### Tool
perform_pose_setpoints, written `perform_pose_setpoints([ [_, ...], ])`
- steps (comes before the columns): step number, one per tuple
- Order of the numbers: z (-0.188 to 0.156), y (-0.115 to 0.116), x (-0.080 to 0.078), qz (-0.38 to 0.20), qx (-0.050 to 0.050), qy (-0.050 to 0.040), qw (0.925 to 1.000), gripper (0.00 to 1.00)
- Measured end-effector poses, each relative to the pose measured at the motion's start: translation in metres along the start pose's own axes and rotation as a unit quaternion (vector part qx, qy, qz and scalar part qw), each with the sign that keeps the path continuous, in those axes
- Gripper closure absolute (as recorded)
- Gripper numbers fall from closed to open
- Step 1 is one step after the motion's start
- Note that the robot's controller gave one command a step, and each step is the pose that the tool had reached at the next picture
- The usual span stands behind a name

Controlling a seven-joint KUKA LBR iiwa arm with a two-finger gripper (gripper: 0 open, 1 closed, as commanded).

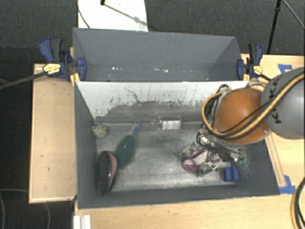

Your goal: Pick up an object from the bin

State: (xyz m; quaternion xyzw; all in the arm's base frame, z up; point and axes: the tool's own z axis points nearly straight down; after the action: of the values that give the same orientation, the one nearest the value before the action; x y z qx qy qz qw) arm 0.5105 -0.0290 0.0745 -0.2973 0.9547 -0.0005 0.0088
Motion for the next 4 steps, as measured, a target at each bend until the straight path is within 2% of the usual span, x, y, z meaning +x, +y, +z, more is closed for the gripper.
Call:
perform_pose_setpoints([
  [1,-0.158,-0.06,0.052,-0.067,0.001,0.005,0.9977,1.0],
  [2,-0.153,-0.056,0.052,-0.067,-0.004,0.007,0.9977,0.0],
  [3,-0.033,-0.076,0.05,-0.118,-0.006,0.0086,0.993,0.0],
  [4,-0.008,-0.067,0.051,-0.231,-0.001,0.0097,0.9729,0.0],
])
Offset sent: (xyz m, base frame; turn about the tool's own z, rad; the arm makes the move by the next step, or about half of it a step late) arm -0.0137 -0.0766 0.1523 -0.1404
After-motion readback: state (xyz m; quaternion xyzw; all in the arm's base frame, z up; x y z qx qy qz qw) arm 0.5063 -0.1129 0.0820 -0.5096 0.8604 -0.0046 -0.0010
